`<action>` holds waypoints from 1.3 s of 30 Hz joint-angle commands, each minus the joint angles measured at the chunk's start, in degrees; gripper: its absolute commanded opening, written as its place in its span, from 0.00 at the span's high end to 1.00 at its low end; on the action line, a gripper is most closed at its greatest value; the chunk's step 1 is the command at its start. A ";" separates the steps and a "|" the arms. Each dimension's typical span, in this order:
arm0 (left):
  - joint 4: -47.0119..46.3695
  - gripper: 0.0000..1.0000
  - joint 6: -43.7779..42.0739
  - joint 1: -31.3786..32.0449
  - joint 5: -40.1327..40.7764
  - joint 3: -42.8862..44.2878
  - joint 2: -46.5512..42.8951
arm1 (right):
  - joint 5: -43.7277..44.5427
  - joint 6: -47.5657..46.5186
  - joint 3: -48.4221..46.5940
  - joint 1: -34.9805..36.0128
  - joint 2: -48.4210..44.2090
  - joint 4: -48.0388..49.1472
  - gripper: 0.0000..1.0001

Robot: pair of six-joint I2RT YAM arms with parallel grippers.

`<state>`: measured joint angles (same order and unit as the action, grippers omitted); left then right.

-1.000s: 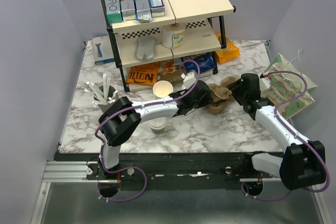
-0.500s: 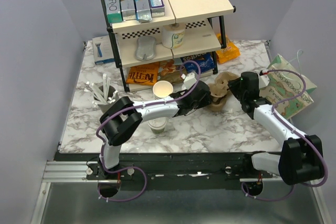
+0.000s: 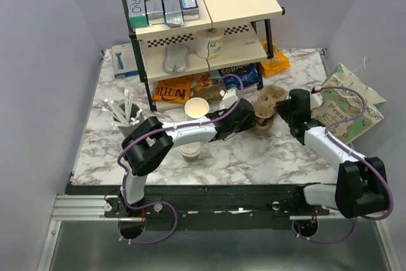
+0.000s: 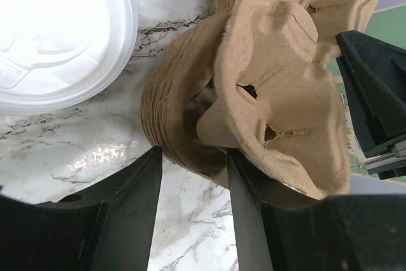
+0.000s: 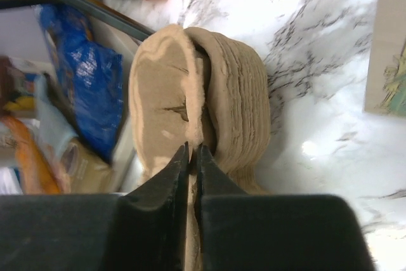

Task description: Pack the takeout coffee

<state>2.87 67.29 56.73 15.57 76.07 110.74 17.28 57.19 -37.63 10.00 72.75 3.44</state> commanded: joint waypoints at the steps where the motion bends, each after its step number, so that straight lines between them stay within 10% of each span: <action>1: 0.55 0.46 -0.67 -0.04 -0.63 1.53 0.97 | 1.26 0.64 1.41 -0.24 -0.76 2.71 0.97; 24: 0.03 0.46 -1.19 -0.04 -1.33 1.62 1.32 | -4.36 -12.80 8.09 -0.24 -15.61 15.10 0.99; 39: -5.07 0.15 -7.78 2.16 2.71 -8.39 -16.51 | -4.71 -20.62 5.20 -0.33 -31.96 9.74 0.99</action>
<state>0.23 62.00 58.41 15.31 70.76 100.75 13.56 39.51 -30.63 9.65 43.42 14.31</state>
